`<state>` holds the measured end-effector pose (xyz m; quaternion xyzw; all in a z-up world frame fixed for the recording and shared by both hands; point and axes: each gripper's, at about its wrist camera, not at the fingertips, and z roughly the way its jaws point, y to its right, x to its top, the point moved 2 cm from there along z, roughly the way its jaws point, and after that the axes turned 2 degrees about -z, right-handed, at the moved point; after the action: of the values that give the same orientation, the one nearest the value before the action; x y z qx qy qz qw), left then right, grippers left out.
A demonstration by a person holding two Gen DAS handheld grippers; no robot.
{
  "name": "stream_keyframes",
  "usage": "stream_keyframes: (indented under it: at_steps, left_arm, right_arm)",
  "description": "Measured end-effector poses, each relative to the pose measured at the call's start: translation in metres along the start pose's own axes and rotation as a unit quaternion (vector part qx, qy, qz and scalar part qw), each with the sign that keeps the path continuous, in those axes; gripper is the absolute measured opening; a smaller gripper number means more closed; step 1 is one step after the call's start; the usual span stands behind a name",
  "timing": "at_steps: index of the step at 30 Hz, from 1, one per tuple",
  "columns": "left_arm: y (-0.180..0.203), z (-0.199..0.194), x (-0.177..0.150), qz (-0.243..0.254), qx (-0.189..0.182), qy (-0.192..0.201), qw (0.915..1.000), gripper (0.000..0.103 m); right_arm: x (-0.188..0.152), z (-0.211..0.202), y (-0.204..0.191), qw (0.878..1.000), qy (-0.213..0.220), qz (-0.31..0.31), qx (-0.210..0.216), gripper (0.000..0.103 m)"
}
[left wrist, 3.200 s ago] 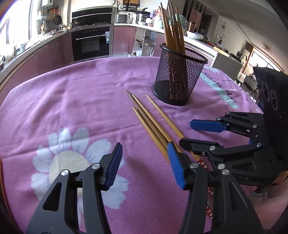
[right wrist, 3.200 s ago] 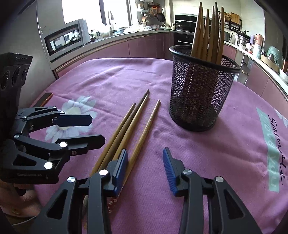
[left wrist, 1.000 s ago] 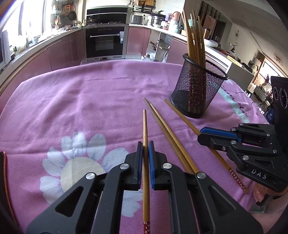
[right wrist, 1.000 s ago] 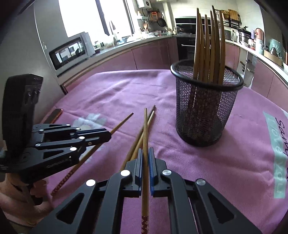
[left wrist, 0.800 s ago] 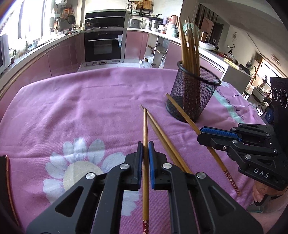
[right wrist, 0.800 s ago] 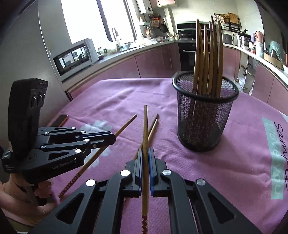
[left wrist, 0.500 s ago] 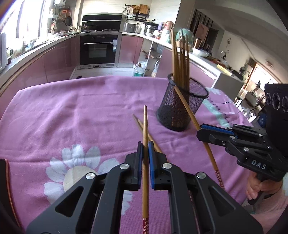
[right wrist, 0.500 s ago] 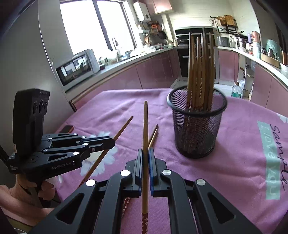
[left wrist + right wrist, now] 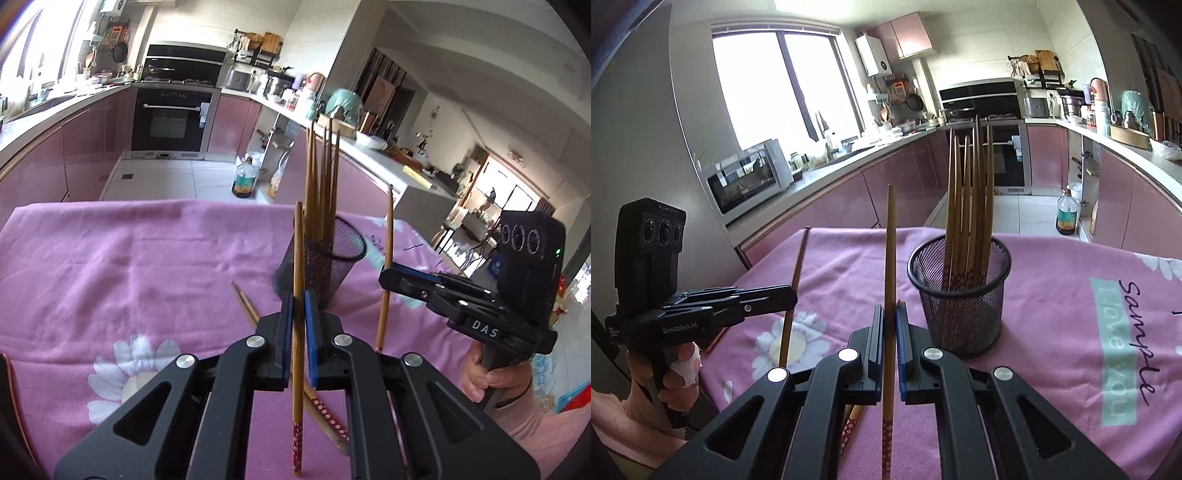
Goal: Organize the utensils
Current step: 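Lift the left tool's chopstick upright above the cup while the right tool lifts its own, then lower the left tool's chopstick into the mesh cup while the right tool inserts its own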
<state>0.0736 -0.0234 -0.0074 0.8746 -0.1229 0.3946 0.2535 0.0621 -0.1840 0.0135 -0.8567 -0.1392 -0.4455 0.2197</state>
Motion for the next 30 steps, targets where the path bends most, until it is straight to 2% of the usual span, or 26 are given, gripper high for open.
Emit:
stream_keyframes:
  at_steps: [17,30]
  left_arm:
    - [0.015,-0.029,0.038,0.006,-0.033,0.064,0.9974,0.007]
    - [0.037,-0.034,0.079,0.028,-0.032,0.104,0.9937,0.007]
  right_arm:
    - [0.031,-0.025,0.002,0.998,0.056,-0.016,-0.013,0.005]
    - [0.071,-0.044,0.008,0.993,0.103,-0.041,-0.036,0.005]
